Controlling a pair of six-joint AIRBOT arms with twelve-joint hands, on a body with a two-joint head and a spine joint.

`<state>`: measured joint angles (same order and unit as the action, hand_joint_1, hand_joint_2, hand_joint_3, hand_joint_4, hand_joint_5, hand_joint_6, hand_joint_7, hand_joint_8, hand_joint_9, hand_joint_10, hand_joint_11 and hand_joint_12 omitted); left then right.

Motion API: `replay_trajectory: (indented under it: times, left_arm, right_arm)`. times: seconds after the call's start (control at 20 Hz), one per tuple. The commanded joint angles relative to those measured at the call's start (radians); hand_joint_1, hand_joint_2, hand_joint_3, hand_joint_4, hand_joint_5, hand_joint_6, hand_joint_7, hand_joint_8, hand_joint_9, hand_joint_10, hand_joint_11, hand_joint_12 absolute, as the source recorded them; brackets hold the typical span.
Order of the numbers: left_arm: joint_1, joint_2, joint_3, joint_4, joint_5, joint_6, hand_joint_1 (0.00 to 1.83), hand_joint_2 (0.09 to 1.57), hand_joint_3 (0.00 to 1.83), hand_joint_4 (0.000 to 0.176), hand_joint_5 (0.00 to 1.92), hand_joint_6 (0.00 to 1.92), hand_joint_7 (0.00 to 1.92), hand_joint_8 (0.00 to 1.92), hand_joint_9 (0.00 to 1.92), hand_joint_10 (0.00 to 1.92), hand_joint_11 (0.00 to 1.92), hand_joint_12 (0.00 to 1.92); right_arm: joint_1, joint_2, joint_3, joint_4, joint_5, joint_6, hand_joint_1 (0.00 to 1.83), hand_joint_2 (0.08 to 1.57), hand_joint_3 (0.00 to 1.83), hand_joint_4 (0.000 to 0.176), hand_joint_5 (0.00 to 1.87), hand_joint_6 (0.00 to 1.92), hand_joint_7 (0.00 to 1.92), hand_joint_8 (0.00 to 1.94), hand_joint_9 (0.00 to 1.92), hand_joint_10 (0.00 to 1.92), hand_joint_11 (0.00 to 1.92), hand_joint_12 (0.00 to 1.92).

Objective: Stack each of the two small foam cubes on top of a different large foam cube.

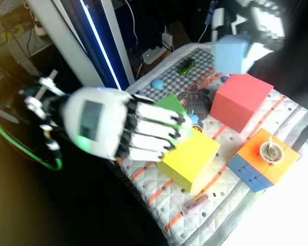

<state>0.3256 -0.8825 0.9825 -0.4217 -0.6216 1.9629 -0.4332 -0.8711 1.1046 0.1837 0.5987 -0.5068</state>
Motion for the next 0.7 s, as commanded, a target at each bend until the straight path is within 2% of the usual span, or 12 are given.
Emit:
replay_trajectory:
  times: [0.0, 0.05, 0.1, 0.15, 0.2, 0.25, 0.3, 0.35, 0.4, 0.5, 0.55, 0.65]
  left_arm:
    - [-0.017, -0.005, 0.010, 0.000, -0.083, -0.006, 1.23, 1.21, 0.00, 0.000, 0.37, 1.15, 0.25, 1.13, 0.27, 1.37, 0.21, 1.81]
    - [-0.018, -0.015, 0.026, -0.018, -0.070, -0.006, 1.25, 1.18, 0.00, 0.000, 0.34, 1.06, 0.26, 1.18, 0.25, 1.42, 0.17, 1.85]
    - [-0.017, -0.027, 0.039, -0.031, -0.056, -0.006, 1.24, 1.18, 0.00, 0.000, 0.32, 0.99, 0.28, 1.24, 0.32, 1.52, 0.27, 1.89]
    - [-0.015, -0.035, 0.045, -0.038, -0.048, -0.006, 1.27, 1.26, 0.00, 0.000, 0.31, 0.98, 0.56, 1.49, 0.38, 1.54, 0.33, 1.90]
    - [-0.007, -0.049, 0.057, -0.054, -0.040, -0.006, 1.18, 1.21, 0.00, 0.000, 0.29, 0.86, 0.36, 1.19, 0.38, 1.43, 0.31, 1.84]
    - [0.004, -0.059, 0.065, -0.065, -0.039, -0.005, 1.11, 1.21, 0.00, 0.000, 0.30, 0.60, 0.27, 0.73, 0.30, 1.25, 0.25, 1.77]
    - [0.010, -0.066, 0.071, -0.070, -0.035, -0.005, 1.07, 1.20, 0.00, 0.000, 0.28, 0.38, 0.20, 0.31, 0.20, 0.87, 0.07, 1.69]
    - [0.016, -0.074, 0.076, -0.077, -0.031, -0.005, 1.05, 1.18, 0.00, 0.000, 0.31, 0.21, 0.22, 0.10, 0.17, 0.59, 0.01, 1.57]
    - [0.019, -0.077, 0.079, -0.080, -0.027, -0.005, 1.02, 1.17, 0.00, 0.000, 0.31, 0.10, 0.22, 0.03, 0.15, 0.42, 0.00, 1.49]
    - [0.030, -0.083, 0.080, -0.083, -0.024, -0.005, 0.90, 1.17, 0.00, 0.026, 0.18, 0.01, 0.21, 0.00, 0.22, 0.30, 0.00, 1.52]
    - [0.032, -0.084, 0.081, -0.085, -0.024, -0.005, 0.88, 1.17, 0.00, 0.049, 0.15, 0.00, 0.15, 0.00, 0.16, 0.21, 0.00, 1.42]
    - [0.036, -0.084, 0.081, -0.089, -0.025, -0.005, 0.84, 1.17, 0.00, 0.089, 0.13, 0.00, 0.04, 0.00, 0.04, 0.05, 0.00, 0.84]
  right_arm:
    - [0.026, 0.007, 0.015, 0.009, 0.098, 0.005, 1.10, 1.33, 0.00, 0.000, 0.52, 1.62, 0.67, 1.56, 0.50, 1.68, 0.54, 1.92]
    - [0.036, 0.004, 0.027, 0.010, 0.083, 0.005, 1.09, 1.34, 0.00, 0.000, 0.52, 1.63, 0.64, 1.60, 0.57, 1.76, 0.70, 1.92]
    - [0.039, -0.006, 0.037, 0.010, 0.070, 0.005, 1.24, 1.34, 0.00, 0.000, 0.46, 1.65, 0.56, 1.60, 0.65, 1.73, 0.70, 1.92]
    - [0.040, -0.011, 0.041, 0.010, 0.063, 0.005, 1.10, 1.36, 0.00, 0.000, 0.46, 1.68, 0.59, 1.65, 0.55, 1.77, 0.66, 1.92]
    - [0.041, -0.018, 0.047, 0.011, 0.047, 0.005, 1.07, 1.37, 0.00, 0.000, 0.46, 1.69, 0.59, 1.66, 0.51, 1.78, 0.63, 1.92]
    - [0.041, -0.023, 0.052, 0.011, 0.036, 0.005, 1.16, 1.23, 0.00, 0.000, 0.24, 1.34, 0.34, 1.29, 0.36, 1.61, 0.41, 1.92]
    - [0.041, -0.025, 0.054, 0.011, 0.029, 0.005, 1.08, 1.20, 0.00, 0.000, 0.10, 1.12, 0.17, 1.09, 0.21, 1.54, 0.25, 1.92]
    - [0.041, -0.025, 0.056, 0.011, 0.021, 0.005, 1.06, 1.18, 0.00, 0.000, 0.06, 0.98, 0.11, 0.98, 0.11, 1.45, 0.13, 1.92]
    - [0.041, -0.025, 0.056, 0.011, 0.019, 0.005, 1.03, 1.16, 0.00, 0.000, 0.03, 0.94, 0.07, 0.94, 0.06, 1.40, 0.06, 1.92]
    - [0.041, -0.026, 0.055, 0.011, 0.016, 0.005, 0.89, 1.17, 0.00, 0.000, 0.00, 0.69, 0.01, 0.68, 0.00, 1.23, 0.00, 1.91]
    - [0.041, -0.026, 0.055, 0.011, 0.016, 0.005, 0.83, 1.17, 0.00, 0.000, 0.00, 0.59, 0.02, 0.56, 0.00, 1.16, 0.00, 1.86]
    - [0.041, -0.026, 0.053, 0.011, 0.016, 0.005, 0.80, 1.18, 0.00, 0.000, 0.00, 0.43, 0.02, 0.39, 0.00, 0.99, 0.00, 1.74]
